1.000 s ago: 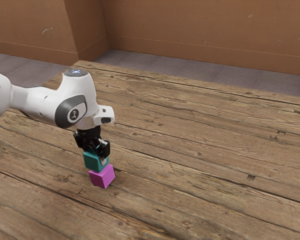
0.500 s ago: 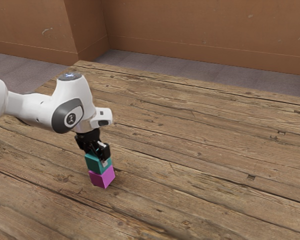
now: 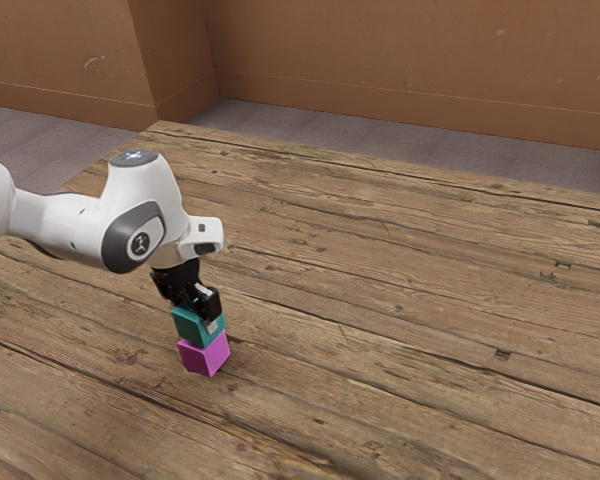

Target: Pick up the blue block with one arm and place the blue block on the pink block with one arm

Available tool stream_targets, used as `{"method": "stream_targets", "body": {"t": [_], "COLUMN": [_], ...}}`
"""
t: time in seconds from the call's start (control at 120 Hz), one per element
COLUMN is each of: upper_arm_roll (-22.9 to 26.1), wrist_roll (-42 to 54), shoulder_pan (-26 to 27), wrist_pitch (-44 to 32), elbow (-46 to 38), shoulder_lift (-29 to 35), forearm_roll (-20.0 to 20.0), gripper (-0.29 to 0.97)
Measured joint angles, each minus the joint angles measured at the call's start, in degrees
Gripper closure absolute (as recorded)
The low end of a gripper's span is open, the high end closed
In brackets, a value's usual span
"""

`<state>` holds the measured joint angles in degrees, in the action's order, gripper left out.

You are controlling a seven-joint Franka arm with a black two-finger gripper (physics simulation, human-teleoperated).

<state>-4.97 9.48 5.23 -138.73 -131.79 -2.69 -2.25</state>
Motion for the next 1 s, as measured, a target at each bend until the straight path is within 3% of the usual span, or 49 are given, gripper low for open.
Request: {"method": "stream_targets", "body": {"t": [0.433,1.0], "upper_arm_roll": [-0.1,-0.3], "wrist_roll": [-3.1,-3.5], "shoulder_pan": [-0.2,0.5], "wrist_pitch": [-0.3,-0.4], "elbow": [-1.5,-2.4], "shoulder_lift": [1.1,1.5], "forearm_roll": [-2.5,-1.8], "gripper": [0.38,0.37]}}
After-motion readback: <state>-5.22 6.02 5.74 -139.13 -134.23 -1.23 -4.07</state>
